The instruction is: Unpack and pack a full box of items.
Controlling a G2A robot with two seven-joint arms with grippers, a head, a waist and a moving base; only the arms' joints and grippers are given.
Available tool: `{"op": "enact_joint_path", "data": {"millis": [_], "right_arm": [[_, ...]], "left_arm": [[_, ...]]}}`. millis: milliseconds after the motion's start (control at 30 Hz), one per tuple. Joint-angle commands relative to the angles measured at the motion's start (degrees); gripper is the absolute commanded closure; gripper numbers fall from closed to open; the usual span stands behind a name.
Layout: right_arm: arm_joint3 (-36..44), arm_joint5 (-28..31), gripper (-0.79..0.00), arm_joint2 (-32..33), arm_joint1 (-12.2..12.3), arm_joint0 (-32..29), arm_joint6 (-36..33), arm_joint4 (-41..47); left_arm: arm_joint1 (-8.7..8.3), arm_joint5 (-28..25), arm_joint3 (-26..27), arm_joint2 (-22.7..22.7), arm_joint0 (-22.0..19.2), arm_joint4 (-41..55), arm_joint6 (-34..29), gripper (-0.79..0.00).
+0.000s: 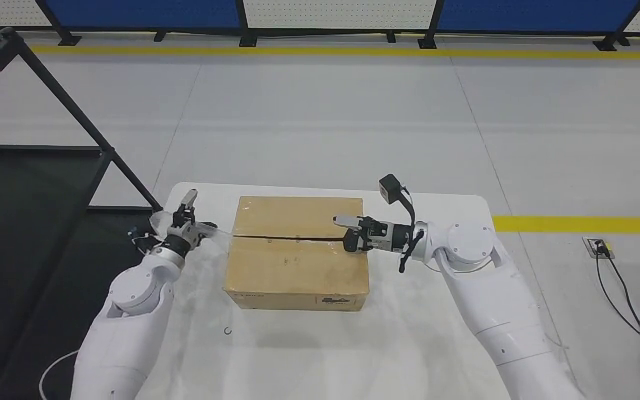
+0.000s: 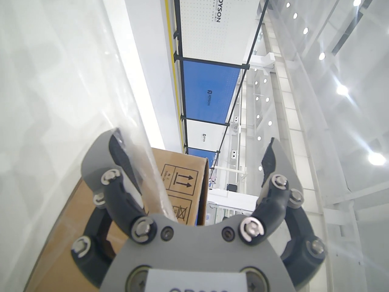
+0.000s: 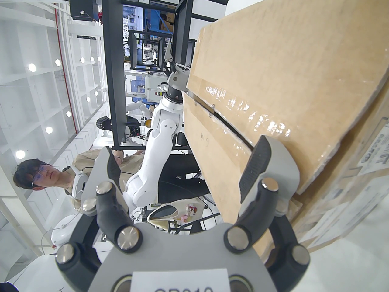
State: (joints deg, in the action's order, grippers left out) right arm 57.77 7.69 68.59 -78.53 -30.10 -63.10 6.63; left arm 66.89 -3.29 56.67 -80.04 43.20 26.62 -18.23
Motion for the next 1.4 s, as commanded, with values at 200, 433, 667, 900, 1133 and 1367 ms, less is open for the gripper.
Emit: {"op": "enact_joint_path", "data": {"millis": [200,433,667,900,1133,1367], "right_arm": [[0.00,0.00,-0.785,0.00,0.00,0.00,0.00,0.00],[0.00,0.00,-0.785,0.00,0.00,0.00,0.00,0.00],[0.00,0.00,-0.785,0.00,0.00,0.00,0.00,0.00],[0.00,0.00,-0.785,0.00,0.00,0.00,0.00,0.00],[0.00,0.00,-0.785,0.00,0.00,0.00,0.00,0.00],[0.00,0.00,-0.785,0.00,0.00,0.00,0.00,0.00]], "left_arm": [[-0.41,-2.38,1.97,-2.82,1.42,1.83,-2.34,-0.785],[-0.61,-2.69,3.03,-4.27,1.82,3.07,-4.28,-0.785],[-0.76,-4.18,4.02,-5.20,1.67,3.73,-6.70,-0.785],[-0.99,-5.96,6.85,-6.20,2.77,3.55,-8.27,-0.785],[-1.32,-8.28,12.00,-7.49,5.71,0.84,-6.47,-0.785],[-1.46,-9.25,17.88,-8.40,9.16,-2.08,-3.04,-0.785]]}}
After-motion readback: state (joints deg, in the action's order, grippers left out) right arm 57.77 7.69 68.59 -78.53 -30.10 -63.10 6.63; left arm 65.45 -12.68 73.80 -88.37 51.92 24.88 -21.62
